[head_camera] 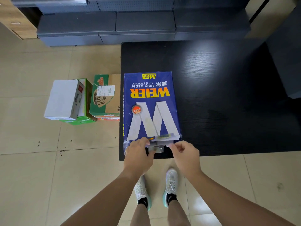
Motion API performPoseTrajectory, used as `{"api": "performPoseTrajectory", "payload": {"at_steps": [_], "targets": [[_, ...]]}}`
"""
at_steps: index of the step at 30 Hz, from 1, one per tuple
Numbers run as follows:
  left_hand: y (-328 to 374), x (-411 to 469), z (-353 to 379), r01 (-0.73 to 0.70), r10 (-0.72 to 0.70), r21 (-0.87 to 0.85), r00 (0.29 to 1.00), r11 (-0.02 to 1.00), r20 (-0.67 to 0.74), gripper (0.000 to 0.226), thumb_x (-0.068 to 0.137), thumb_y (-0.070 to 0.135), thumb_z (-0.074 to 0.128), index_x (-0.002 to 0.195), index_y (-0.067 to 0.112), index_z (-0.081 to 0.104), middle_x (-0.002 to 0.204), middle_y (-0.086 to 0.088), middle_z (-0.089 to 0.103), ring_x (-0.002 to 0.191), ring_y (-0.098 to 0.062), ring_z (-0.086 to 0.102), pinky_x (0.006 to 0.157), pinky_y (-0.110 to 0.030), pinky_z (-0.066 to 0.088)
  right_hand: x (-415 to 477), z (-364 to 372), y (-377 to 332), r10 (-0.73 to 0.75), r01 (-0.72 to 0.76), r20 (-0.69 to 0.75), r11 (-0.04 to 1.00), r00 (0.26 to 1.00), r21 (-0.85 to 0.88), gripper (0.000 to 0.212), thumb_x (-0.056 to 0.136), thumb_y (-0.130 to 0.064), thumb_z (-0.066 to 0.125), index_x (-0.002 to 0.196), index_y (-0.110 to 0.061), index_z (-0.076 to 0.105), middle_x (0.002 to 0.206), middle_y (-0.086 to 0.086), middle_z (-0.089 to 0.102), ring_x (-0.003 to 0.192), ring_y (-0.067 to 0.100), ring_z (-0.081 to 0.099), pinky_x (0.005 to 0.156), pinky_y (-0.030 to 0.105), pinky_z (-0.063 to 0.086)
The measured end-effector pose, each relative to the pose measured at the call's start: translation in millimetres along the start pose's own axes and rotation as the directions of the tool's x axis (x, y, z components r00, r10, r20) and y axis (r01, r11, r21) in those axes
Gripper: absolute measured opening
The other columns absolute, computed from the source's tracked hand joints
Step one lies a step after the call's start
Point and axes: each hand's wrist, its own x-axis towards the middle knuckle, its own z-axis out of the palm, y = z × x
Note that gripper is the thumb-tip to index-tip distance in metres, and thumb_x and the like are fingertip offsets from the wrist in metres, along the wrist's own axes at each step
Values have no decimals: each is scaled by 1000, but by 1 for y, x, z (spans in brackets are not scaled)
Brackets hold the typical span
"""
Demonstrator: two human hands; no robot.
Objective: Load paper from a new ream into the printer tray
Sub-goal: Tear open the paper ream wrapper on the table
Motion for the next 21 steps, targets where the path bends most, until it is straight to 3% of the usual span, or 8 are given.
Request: {"api": "performPoseTrajectory", "payload": {"at_steps": [6, 8, 11, 13, 16, 21], "targets": [[8, 3, -6, -13, 13, 1, 1000, 1000, 0, 36, 85, 32, 60, 119, 23, 63, 103, 1, 68, 104, -22, 56, 91, -37, 45, 5, -14, -13, 168, -167, -27, 985, 985, 43, 18, 90, -35, 64, 78, -22, 69, 71, -11, 67, 68, 3, 59, 56, 5, 33], [8, 3, -6, -10, 10, 5, 1000, 1000, 0, 36, 85, 32, 60, 120, 23, 63, 103, 0, 68, 105, -23, 56, 91, -38, 45, 8, -12, -15, 191, -189, -35, 981, 981, 37, 25, 91, -36, 63, 70, -21, 66, 64, -10, 64, 63, 7, 57, 54, 7, 31], [7, 4, -6, -17, 17, 11, 1000, 1000, 0, 36, 86, 31, 59, 120, 23, 63, 101, -1, 68, 103, -24, 57, 92, -39, 45, 13, -7, -16, 217, -216, -63, 976, 974, 25, 36, 90, -36, 62, 57, -22, 64, 55, -9, 61, 60, 13, 57, 57, 22, 39], [7, 5, -7, -25, 25, 15, 1000, 1000, 0, 36, 85, 31, 59, 120, 23, 64, 101, 0, 68, 103, -23, 57, 92, -39, 46, 17, -4, -17, 261, -259, -87, 965, 961, 38, 36, 90, -37, 62, 61, -17, 70, 58, -5, 64, 64, 18, 60, 64, 28, 41], [6, 6, -7, -23, 23, 17, 1000, 1000, 7, 37, 86, 32, 59, 121, 23, 64, 103, 0, 68, 104, -23, 57, 93, -39, 46, 20, 0, -21, 276, -274, -113, 961, 954, 32, 44, 91, -36, 62, 58, -7, 68, 56, 3, 63, 55, 18, 54, 60, 30, 41], [6, 6, -6, -22, 22, 12, 1000, 1000, -6, 36, 85, 30, 58, 120, 23, 64, 102, 0, 69, 103, -24, 57, 92, -39, 46, 22, 0, -25, 300, -297, -140, 954, 944, 43, 39, 89, -31, 65, 67, 2, 72, 67, 12, 72, 58, 22, 55, 60, 29, 40]]}}
